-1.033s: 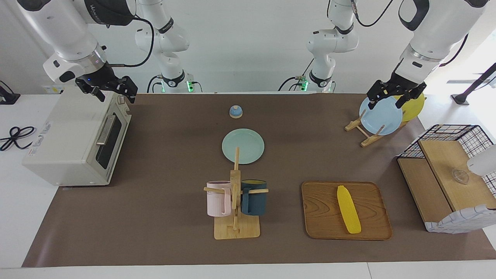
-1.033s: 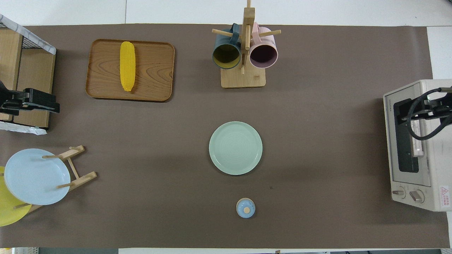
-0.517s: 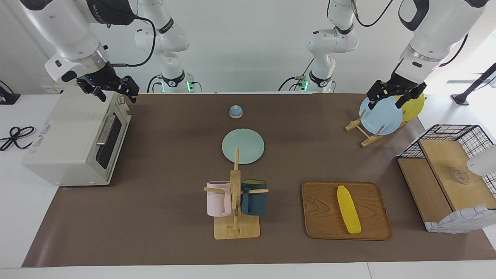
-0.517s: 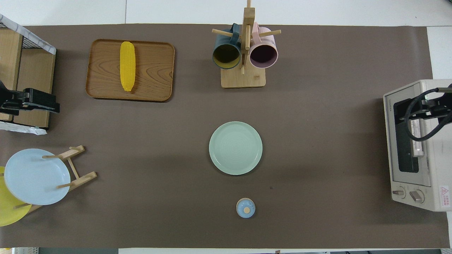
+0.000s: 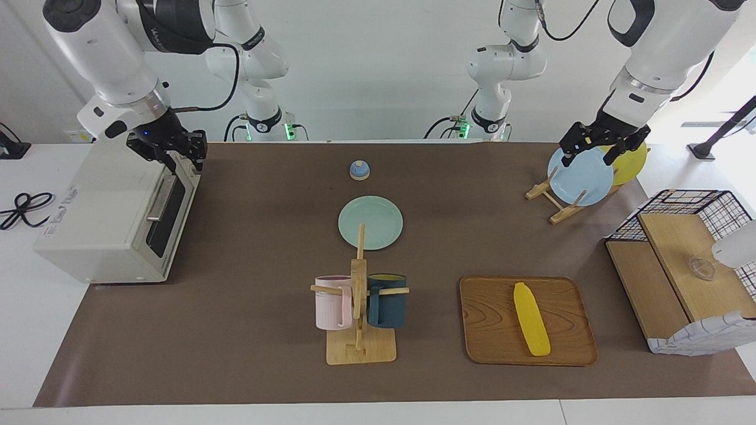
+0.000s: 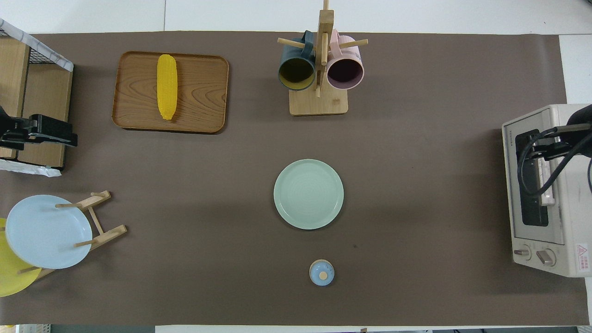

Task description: Put corn in oven

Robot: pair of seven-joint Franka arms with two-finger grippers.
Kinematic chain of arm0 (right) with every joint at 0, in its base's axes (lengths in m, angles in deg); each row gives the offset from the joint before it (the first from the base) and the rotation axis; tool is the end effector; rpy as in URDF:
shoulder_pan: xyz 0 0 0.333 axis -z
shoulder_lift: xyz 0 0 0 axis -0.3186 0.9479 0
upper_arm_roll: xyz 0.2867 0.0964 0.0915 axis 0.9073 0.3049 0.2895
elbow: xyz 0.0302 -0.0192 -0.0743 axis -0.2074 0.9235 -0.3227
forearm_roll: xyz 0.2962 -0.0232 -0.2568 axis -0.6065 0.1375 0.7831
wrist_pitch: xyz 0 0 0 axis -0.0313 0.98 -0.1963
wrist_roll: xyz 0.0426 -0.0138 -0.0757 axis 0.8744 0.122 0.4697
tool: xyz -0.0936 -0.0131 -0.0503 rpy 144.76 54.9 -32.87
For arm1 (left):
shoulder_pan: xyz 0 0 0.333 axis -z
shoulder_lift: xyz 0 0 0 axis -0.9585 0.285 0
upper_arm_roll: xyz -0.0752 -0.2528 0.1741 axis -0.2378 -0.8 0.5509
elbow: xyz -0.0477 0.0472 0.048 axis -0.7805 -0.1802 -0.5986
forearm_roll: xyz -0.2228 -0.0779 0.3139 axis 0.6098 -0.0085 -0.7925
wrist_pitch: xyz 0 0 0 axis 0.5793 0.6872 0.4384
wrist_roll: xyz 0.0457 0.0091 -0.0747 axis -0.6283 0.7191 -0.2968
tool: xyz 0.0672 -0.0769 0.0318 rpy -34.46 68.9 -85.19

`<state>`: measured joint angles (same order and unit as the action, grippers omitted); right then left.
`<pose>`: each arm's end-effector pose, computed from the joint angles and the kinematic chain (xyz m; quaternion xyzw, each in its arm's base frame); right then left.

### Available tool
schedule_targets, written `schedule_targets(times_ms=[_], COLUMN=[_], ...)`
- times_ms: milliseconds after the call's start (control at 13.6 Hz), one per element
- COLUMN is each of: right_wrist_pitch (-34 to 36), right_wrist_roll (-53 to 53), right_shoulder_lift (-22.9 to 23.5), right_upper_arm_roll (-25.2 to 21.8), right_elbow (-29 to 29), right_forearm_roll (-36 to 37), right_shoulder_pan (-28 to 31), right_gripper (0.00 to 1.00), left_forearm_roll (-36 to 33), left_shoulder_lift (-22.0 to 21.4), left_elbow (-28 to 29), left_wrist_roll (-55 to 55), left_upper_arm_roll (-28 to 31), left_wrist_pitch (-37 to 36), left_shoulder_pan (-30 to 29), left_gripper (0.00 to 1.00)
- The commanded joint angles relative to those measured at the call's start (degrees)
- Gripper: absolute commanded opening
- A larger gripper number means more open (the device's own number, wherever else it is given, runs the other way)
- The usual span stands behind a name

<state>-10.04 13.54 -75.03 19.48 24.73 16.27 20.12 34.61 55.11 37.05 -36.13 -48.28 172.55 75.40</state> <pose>0.5412 -0.0229 0.5761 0.9984 0.0243 -0.0439 0.0273 0.5469 -0.0453 0.6247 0.9999 -0.0075 0.0070 0.0137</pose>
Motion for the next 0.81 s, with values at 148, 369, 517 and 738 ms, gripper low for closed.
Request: schedule_targets(times_ms=[148,369,517,738], right_wrist_pitch=[-11.4,-15.2,-16.7,-16.8], right_wrist_roll=[1.9,2.2,2.4,3.4], right_shoulder_lift=[-6.2,-5.2,-3.7,-3.0], right_upper_arm_roll=[0.3,0.3,0.3,0.3], right_elbow=[15.1,17.5,17.9,18.0], right_forearm_roll=[6.4,8.9,10.5,11.2], right_shoulder_pan=[4.5,4.5,4.6,4.7], right_gripper=[0.00,0.00,0.00,0.00], left_forearm_roll=[1.1,2.3,2.3,2.2], left_shoulder_lift=[4.7,15.0,23.3,34.7], left_elbow=[0.0,-3.4,-8.8,-16.8], left_wrist_roll=[1.1,0.7,0.4,0.1], left_upper_arm_roll=[0.1,-0.2,-0.3,-0.3], left_wrist_pitch=[4.9,8.2,10.3,14.0], left_shoulder_pan=[0.9,3.7,5.0,6.6], left_gripper=[1.00,1.00,1.00,1.00])
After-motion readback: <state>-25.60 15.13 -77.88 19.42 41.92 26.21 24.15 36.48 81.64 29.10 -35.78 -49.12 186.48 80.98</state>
